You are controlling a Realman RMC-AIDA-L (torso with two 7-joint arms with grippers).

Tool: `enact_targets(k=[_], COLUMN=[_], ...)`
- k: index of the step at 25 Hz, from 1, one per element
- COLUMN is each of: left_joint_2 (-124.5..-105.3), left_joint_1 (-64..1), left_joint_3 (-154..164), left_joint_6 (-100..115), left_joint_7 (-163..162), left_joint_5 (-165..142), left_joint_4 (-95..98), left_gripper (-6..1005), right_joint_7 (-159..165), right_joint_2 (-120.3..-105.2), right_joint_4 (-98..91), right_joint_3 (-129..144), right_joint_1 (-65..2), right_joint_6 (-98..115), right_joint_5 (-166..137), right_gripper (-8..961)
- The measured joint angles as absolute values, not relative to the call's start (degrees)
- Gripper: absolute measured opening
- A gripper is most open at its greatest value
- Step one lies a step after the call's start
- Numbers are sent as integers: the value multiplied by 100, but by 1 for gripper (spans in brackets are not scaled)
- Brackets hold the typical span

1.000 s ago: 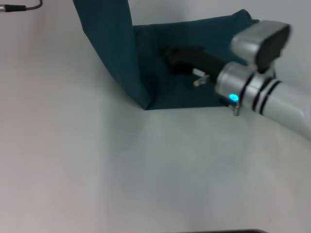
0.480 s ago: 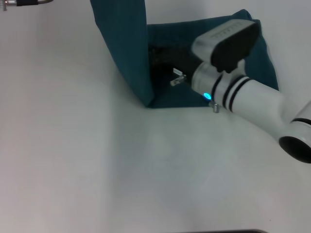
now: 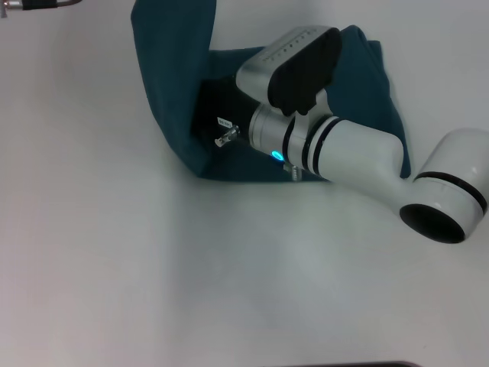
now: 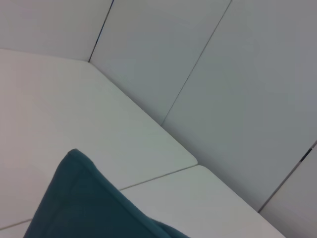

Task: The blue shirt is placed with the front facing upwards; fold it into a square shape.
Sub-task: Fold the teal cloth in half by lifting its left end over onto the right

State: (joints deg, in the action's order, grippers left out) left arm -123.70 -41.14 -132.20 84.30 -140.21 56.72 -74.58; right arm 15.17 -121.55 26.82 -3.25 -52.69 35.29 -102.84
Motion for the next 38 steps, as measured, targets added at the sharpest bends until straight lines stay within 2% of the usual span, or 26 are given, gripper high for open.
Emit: enact_targets(k=[8,13,17,28,34,38], left_joint_2=[-12375,-12375,-12377,-12384,-12384,-12381], left_joint_1=[-4102,-4018,-3995,-3980,-3962,-3951], left_joint_3=[-13162,-13178,-13164,-13083,-13084,-13086], left_joint_6=[8419,8422,8426,8435,8447,8446], left_joint_7=[-13968,-13955,-13955,-13930,-13874,-13851], left_joint_5=[5757,5758,5771,5987,6117,6119], left_joint_4=[-7413,-7435,-7447,-7479,-7480,-7468], left_gripper=[11,11,12,11,12,12], right_joint_7=[1592,1597,1613,1615,1623,1621], right_joint_2=[-12134,-12013,-12005,-12143,-12152,-12118], right_joint_4=[2900,2936,2821,3043,3212,3287], right_joint_3=[-800,-1152,-1376,-1379,-1392,-1447], right_joint_1=[-5308,-4612,-4316,-5091,-5321,-5179], right_joint_6=[3347,3689,3830,2754,2509,2635], right_joint_5=[-10781,-10801,-10804,-11029,-11226,-11230], right_gripper=[22,22,22,23,23,23])
